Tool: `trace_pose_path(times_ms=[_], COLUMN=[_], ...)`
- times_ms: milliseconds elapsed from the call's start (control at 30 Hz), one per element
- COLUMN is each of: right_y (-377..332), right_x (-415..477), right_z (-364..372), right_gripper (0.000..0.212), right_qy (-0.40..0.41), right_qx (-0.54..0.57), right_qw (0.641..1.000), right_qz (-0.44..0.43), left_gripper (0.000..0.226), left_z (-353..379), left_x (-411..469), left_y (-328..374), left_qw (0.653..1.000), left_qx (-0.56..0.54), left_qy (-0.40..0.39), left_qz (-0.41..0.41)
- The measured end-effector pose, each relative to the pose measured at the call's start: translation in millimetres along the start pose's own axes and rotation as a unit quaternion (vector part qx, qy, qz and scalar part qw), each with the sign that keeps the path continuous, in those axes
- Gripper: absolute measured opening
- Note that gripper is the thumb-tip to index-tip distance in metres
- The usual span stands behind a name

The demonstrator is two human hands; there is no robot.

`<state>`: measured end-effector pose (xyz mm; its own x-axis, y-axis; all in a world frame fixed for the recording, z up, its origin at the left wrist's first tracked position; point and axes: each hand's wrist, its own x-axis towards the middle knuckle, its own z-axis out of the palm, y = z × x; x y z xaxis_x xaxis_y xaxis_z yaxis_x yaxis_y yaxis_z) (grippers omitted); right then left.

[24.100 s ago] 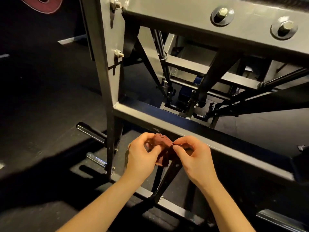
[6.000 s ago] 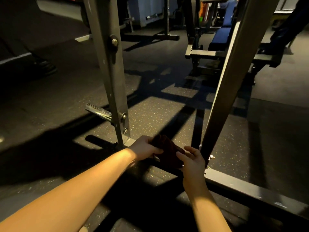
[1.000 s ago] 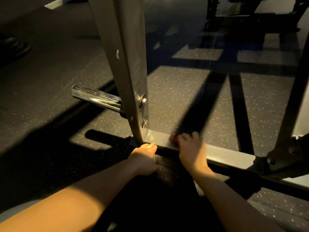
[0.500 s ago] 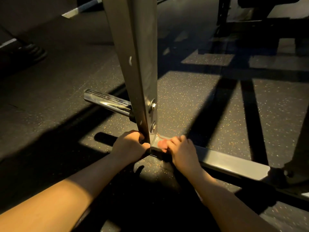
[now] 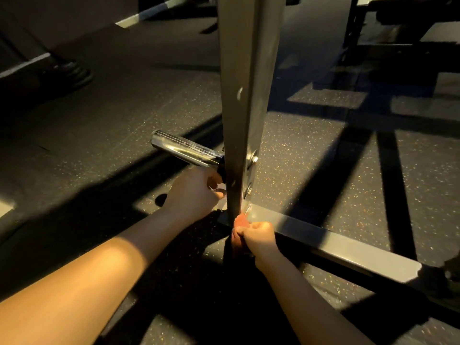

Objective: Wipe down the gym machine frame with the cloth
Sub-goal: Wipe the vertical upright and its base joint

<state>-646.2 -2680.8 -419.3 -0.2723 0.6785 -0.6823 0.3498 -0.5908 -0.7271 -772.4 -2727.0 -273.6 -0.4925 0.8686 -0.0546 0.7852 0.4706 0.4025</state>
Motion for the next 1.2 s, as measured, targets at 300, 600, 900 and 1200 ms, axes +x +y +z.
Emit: trace_pose_path(times_ms=[300, 600, 900, 1200], right_y=[-31, -32, -52, -63], right_x=[-19, -53, -69, -54], right_z=[26, 13, 5, -18], right_gripper=[0.011, 0.017, 0.02, 0.014], right_qy=[-0.023, 0.009, 0.02, 0.055], right_qx=[0.05, 0.27, 0.257, 0.058], right_qw=[0.994, 0.963, 0.963, 0.99], right_qz=[0.093, -0.018, -0.073, -0.116], left_gripper=[0.033, 0.037, 0.015, 0.022], left_z=[-5, -3, 2, 33], left_x=[-3, 5, -2, -10], left_y=[-7, -16, -6, 0], left_qw=[0.999, 0.987, 0.909, 0.843], left_qx=[0.007, -0.072, -0.305, -0.414], left_qy=[-0.042, -0.113, -0.195, -0.101], left_qz=[-0.002, -0.084, -0.204, -0.328])
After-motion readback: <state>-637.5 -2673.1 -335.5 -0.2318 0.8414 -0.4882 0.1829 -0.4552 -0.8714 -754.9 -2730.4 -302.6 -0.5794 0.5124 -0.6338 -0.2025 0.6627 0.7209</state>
